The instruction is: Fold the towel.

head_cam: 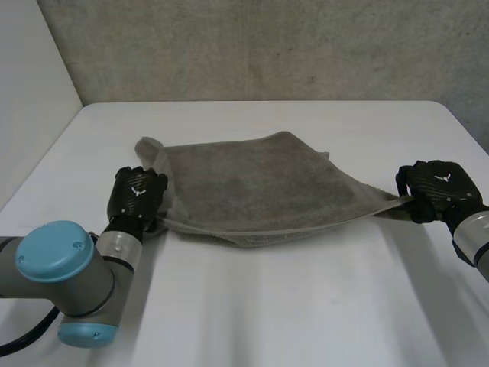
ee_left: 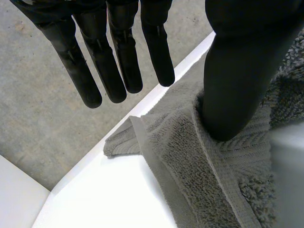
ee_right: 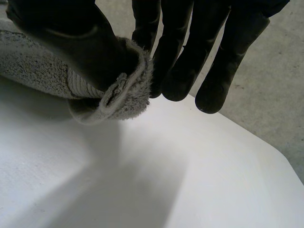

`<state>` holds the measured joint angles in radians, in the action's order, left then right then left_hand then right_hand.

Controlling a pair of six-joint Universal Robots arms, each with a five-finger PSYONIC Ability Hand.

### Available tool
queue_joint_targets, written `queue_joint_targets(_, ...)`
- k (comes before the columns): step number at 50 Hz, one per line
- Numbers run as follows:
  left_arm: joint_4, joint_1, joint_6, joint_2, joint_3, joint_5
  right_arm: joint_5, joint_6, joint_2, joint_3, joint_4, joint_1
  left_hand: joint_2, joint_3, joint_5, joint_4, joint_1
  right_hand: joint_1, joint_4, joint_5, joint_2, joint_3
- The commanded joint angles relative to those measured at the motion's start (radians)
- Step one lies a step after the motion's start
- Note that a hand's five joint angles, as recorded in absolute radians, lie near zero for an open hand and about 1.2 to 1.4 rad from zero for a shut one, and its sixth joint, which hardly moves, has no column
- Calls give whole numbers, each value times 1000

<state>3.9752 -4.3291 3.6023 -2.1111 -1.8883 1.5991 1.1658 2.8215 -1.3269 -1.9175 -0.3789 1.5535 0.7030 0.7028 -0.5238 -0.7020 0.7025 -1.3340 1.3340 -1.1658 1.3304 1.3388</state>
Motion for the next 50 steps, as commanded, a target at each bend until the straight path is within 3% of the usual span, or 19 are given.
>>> queue_joint_targets(1, -1, 0, 1, 13, -3, -4, 0, 0, 0, 0, 0, -3, 112, 113, -117, -113, 113, -62, 62, -56, 66, 58)
queue_joint_targets(5, -2, -12, 0, 20, -6, -7, 0, 0, 0, 2, 0, -3, 115, 115, -120, -116, 116, -62, 62, -56, 66, 58)
queue_joint_targets(10, -8, -30, 4, 22, -12, -10, 0, -4, 0, 2, 0, -1, 330, 330, -334, -331, 330, -62, 62, -56, 66, 58)
queue_joint_targets(12, -28, -32, 7, 22, -11, -24, -2, -2, 0, 2, 0, -1, 691, 692, -696, -692, 692, -62, 62, -56, 66, 58)
queue_joint_targets(18, -119, -34, 10, 76, -9, -41, -2, -10, -21, 14, 3, -3, 693, 693, -698, -694, 694, -62, 62, -56, 66, 58)
queue_joint_targets(21, -195, -41, 4, 183, -12, -42, -9, -25, -97, 48, 63, -1, 693, 693, -698, -694, 694, -62, 62, -56, 66, 58)
queue_joint_targets(23, -229, -47, 1, 247, -14, -44, -32, -42, -191, 121, 186, 0, 693, 693, -698, -694, 694, -62, 62, -56, 66, 58)
queue_joint_targets(26, -283, -54, -4, 385, -12, -54, -54, -45, -227, 166, 253, -1, 693, 693, -698, -694, 694, -62, 62, -56, 66, 58)
queue_joint_targets(28, -316, -55, -25, 509, 0, -68, -98, -50, -277, 276, 384, -3, 693, 693, -698, -694, 694, -62, 62, -56, 66, 58)
queue_joint_targets(29, -317, -55, -25, 510, 0, -68, -98, -50, -278, 276, 385, -3, 693, 693, -698, -694, 694, -62, 62, -56, 66, 58)
queue_joint_targets(34, -367, -57, -48, 642, 35, -93, -153, -103, -295, 533, 702, -27, 693, 693, -698, -694, 694, -62, 62, -56, 66, 58)
queue_joint_targets(36, -448, -58, -47, 674, 73, -108, -153, -156, -279, 581, 772, -42, 693, 693, -698, -694, 694, -62, 62, -56, 66, 58)
queue_joint_targets(37, -449, -58, -47, 674, 74, -108, -153, -157, -279, 581, 773, -43, 693, 693, -698, -694, 694, -62, 62, -56, 66, 58)
queue_joint_targets(42, -582, -60, -43, 620, 140, -153, -123, -443, -128, 715, 1013, -23, 693, 693, -698, -694, 694, -62, 62, -56, 66, 58)
queue_joint_targets(45, -666, -61, -39, 500, 193, -162, -97, -476, -78, 736, 1046, 2, 693, 693, -698, -694, 694, -62, 62, -56, 66, 58)
queue_joint_targets(50, -763, -67, -13, 283, 312, -159, 61, -548, 115, 816, 1072, 117, 693, 693, -698, -694, 694, -62, 62, -56, 66, 58)
